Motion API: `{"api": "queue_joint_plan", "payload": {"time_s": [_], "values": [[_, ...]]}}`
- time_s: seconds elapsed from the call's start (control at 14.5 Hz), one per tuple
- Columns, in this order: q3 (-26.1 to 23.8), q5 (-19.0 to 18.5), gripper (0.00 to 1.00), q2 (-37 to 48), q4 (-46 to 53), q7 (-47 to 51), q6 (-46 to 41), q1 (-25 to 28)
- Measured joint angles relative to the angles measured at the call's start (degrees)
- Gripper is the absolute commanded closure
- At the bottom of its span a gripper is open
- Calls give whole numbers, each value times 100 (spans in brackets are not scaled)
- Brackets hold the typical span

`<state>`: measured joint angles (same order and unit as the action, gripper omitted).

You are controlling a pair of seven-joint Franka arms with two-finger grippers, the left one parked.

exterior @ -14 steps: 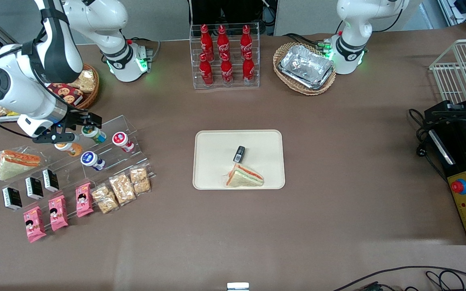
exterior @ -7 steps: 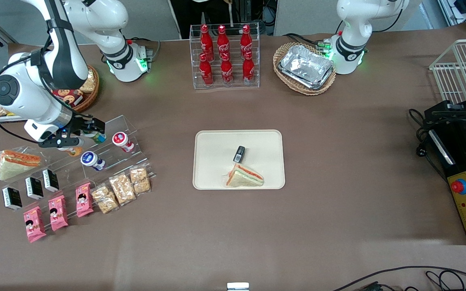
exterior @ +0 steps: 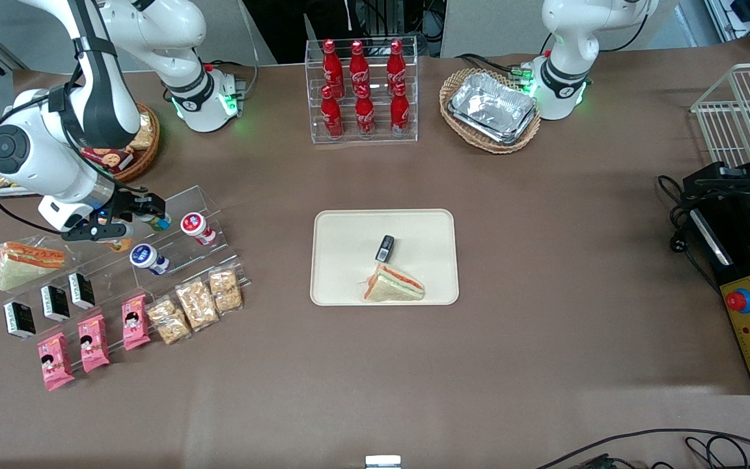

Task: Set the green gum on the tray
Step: 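Close the right gripper on the green gum bottle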

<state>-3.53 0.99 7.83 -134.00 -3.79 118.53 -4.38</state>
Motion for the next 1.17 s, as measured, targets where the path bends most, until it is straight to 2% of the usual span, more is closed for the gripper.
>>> {"api": "queue_joint_plan", "payload": {"time_s": [0.34, 0.48, 0.83, 0.97, 1.17], "values": [[0, 0, 19, 0, -83, -5, -6, 0], [0, 0, 39, 0, -143, -6, -10, 0], [0, 1, 61, 15, -176, -76, -27, 0], [0, 1, 61, 38, -29, -236, -163, 0], [0, 1, 61, 44, 544, -322, -803, 0]]}}
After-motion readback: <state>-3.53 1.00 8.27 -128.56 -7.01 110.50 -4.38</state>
